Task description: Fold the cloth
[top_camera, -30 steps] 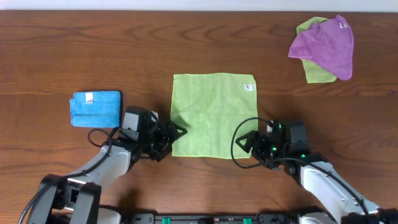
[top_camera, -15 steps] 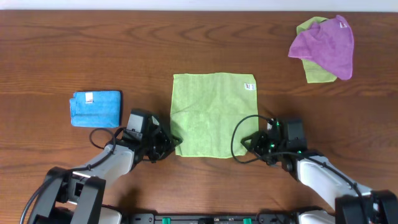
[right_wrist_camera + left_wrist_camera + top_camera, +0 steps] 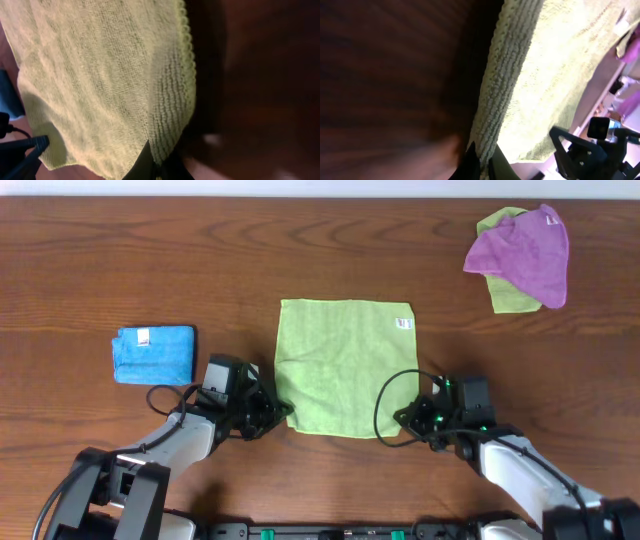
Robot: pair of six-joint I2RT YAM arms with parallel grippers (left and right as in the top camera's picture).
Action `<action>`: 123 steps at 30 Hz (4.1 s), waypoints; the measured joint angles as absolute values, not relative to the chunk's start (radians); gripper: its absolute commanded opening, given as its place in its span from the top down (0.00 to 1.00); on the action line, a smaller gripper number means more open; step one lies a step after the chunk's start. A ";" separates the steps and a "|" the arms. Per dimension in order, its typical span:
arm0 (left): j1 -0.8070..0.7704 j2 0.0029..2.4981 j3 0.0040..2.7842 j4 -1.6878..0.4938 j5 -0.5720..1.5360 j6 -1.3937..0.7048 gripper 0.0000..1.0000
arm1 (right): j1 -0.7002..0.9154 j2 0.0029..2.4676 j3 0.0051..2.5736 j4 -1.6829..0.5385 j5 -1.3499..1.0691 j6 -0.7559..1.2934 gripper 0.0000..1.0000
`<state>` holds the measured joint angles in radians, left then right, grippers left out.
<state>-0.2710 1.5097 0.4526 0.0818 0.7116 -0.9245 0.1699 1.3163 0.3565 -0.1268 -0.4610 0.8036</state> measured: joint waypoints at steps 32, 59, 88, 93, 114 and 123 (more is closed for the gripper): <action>-0.270 1.183 0.453 -0.384 0.816 -0.711 0.94 | 0.214 0.849 0.369 -0.583 -0.457 0.782 0.99; -0.270 1.426 0.588 -0.007 0.607 -0.838 0.94 | 0.214 1.127 0.407 -0.111 -0.298 0.833 0.99; -0.273 1.682 0.831 0.072 0.464 -0.803 0.94 | 0.178 1.480 0.549 0.164 -0.207 0.822 0.99; -0.274 1.735 0.833 0.141 0.462 -0.804 0.94 | 0.179 1.497 0.549 0.207 -0.182 0.822 0.99; -0.273 1.797 0.834 0.295 0.382 -0.800 0.05 | 0.168 1.534 0.550 0.256 -0.113 0.754 0.39; -0.188 1.739 0.845 0.181 0.498 -0.789 0.04 | 0.164 1.328 0.552 0.051 -0.155 0.773 0.38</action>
<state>-0.1883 1.7393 0.8448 0.1810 0.4980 -0.7891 0.1638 1.3285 0.5522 0.0505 -0.1551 0.7734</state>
